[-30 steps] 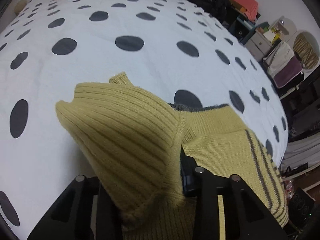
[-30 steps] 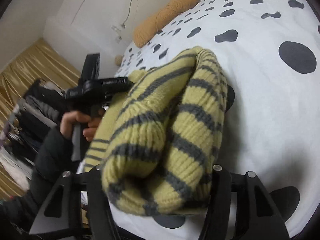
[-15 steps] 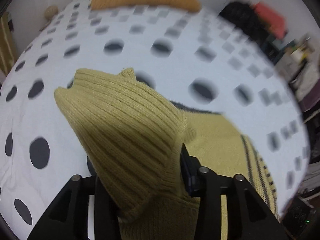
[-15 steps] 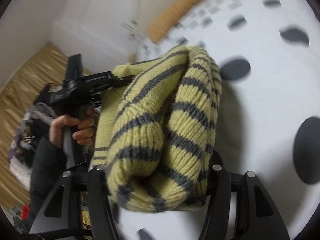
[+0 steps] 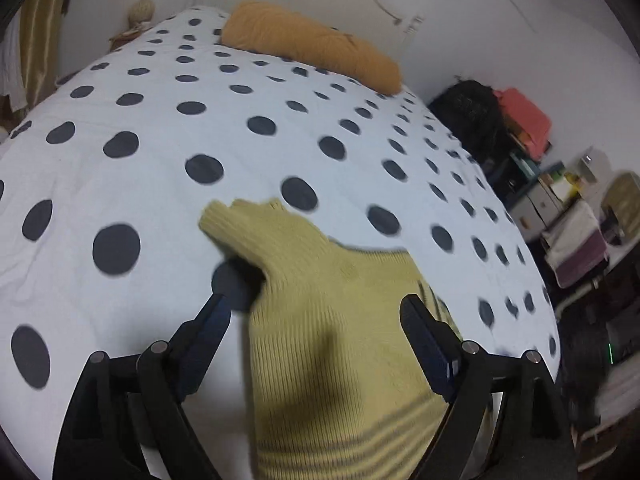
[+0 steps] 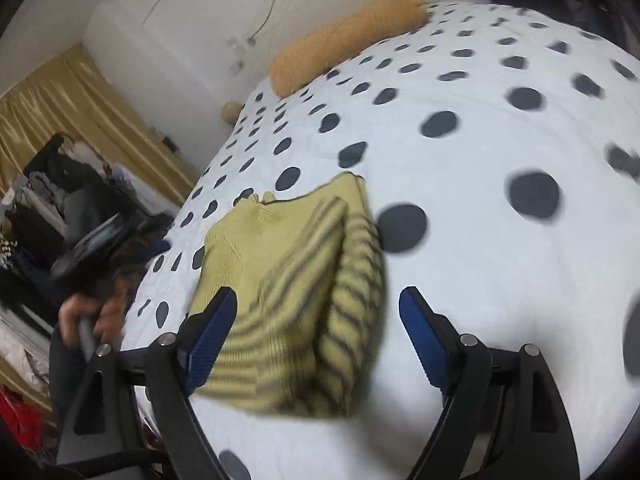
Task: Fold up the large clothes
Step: 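Grasp the ribbed end again with the left tool while the right tool grasps the striped body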
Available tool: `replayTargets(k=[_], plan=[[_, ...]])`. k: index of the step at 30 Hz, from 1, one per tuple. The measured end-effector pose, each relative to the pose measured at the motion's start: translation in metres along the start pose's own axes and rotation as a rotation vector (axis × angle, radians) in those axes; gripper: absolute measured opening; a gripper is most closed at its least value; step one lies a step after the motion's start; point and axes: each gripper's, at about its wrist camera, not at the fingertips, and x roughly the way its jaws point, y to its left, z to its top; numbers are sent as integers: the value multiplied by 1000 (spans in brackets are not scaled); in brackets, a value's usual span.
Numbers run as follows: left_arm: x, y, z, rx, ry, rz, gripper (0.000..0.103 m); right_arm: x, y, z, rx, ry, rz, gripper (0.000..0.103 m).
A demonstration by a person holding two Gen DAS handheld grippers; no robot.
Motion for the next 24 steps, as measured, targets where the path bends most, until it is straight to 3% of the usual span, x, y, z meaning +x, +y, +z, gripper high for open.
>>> replayTargets(k=[2,6,8,9,11,13,14,16,18,20,22,24], plan=[[0,-10,-29,42,54,16,87,41,5,35,-10,101,7,83],[28,-25,-91,154,173,75,87,120,14,65,-39,257,-136,84],[41,-26,-107,178,195,98,88,135,29,64,-111,306,-125,68],[45,-24,-112,171,181,111,94,130,34,62,-161,294,-150,53],[47,-24,-116,145,168,102,96,125,46,72,-210,264,-159,38],[54,-25,-121,129,177,105,97,105,43,78,-221,187,-187,34],[55,-25,-123,123,172,102,97,101,42,77,-269,158,-279,34],[59,-27,-129,127,168,104,99,103,32,70,-333,174,-350,34],[63,-21,-133,95,170,75,101,107,16,64,-295,211,-334,34],[64,-7,-134,12,178,19,101,94,20,65,-277,158,-284,34],[60,1,-136,-33,176,-15,100,93,44,72,-299,112,-188,38],[54,5,-134,-54,168,-24,98,107,74,74,-317,147,-49,44]])
